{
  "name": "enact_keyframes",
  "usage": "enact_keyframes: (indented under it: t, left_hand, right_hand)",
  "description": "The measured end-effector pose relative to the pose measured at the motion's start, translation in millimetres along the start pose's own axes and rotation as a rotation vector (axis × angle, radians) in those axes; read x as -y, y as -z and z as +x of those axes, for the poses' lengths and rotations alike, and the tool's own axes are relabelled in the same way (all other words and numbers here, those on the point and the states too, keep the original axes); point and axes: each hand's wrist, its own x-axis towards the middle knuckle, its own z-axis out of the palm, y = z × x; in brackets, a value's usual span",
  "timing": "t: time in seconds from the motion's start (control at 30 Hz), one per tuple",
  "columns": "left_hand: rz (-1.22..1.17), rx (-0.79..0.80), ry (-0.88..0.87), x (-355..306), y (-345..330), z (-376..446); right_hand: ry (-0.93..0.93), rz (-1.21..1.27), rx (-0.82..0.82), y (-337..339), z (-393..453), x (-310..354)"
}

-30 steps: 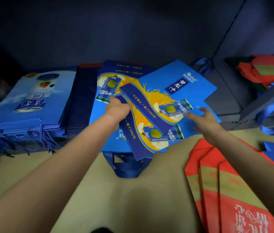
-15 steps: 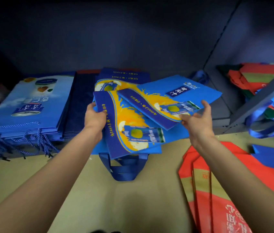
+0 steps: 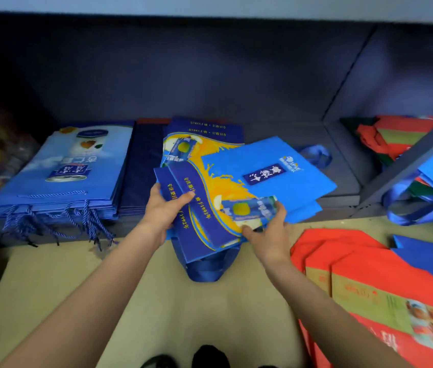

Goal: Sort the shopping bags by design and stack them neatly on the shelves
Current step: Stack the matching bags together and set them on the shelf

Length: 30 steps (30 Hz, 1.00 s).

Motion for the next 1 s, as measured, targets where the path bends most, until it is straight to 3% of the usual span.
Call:
enact_keyframes:
  t: [0.07,0.1,0.17,0.3,0.4,0.57,0.77,0.9,1.0]
  left_hand:
    - [-0.004,-0.023,-0.076,8,0,-1]
    - [0.000,-0.030,-0.094,10,1,-1]
    - [0.009,-0.040,-0.084,13,3,-1]
    - [0.066,-0.107,-0.030,8,6,-1]
    - [0.003,-0.092,0.022,5,12,-2]
    - [-0.151,-0.008,0.102,2,21,-10]
    - [-0.312,0.014,0.080,-9,16,-11]
    - [-0.216,0.079,0.022,-10,11,-14]
    - [-0.291,0.077,0.056,-14,15,-14]
  right_hand:
    - [0.012,-0.247,0.157,-2,-3,-11]
    - [0.070,-0.403,0.161,4,-1,-10]
    - [0.311,-0.600,0.147,19,8,-2]
    - [0.505,-0.909,0.584,25,22,17]
    - [0.648,-1.039,0.633,9,25,14]
    - [0.693,-1.066,0.664,-4,27,11]
    - [0.689,-0.807,0.651,11,41,25]
    - [0.713,-0.711,0.562,23,48,45]
    - [0.660,-0.559,0.560,24,54,54]
